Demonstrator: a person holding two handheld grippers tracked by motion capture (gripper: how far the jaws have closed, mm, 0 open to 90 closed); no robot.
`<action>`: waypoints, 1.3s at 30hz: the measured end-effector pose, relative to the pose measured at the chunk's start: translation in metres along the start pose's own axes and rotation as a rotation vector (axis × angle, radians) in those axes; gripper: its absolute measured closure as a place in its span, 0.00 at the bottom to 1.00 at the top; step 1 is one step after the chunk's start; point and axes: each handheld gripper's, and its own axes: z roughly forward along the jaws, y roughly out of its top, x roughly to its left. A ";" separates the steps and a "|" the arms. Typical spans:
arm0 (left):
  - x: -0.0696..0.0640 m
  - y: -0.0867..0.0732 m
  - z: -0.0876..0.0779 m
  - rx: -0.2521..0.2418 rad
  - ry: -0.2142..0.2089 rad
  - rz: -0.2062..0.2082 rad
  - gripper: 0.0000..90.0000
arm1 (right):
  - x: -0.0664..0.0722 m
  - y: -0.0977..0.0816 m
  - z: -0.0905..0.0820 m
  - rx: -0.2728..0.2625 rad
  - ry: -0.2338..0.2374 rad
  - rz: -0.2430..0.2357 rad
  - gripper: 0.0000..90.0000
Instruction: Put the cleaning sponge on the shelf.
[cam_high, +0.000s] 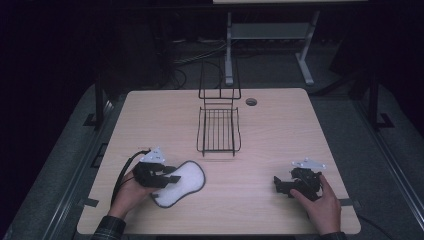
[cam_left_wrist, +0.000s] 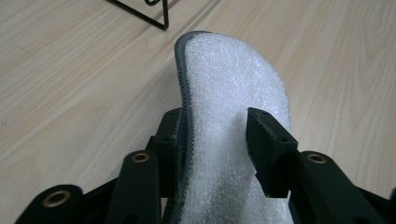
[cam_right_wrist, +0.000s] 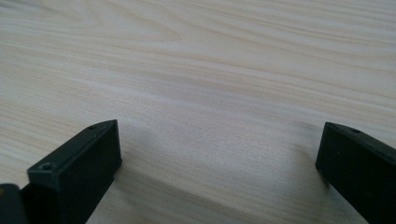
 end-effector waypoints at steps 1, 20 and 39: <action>0.000 0.000 -0.001 -0.007 -0.005 -0.003 0.68 | 0.000 0.000 0.000 0.000 0.000 0.000 0.00; -0.001 0.008 -0.018 -0.112 -0.095 -0.062 0.90 | 0.000 0.000 0.000 0.000 0.000 0.000 0.00; -0.002 0.012 -0.029 -0.126 -0.074 -0.101 0.94 | 0.000 0.000 0.000 0.000 0.000 0.000 0.00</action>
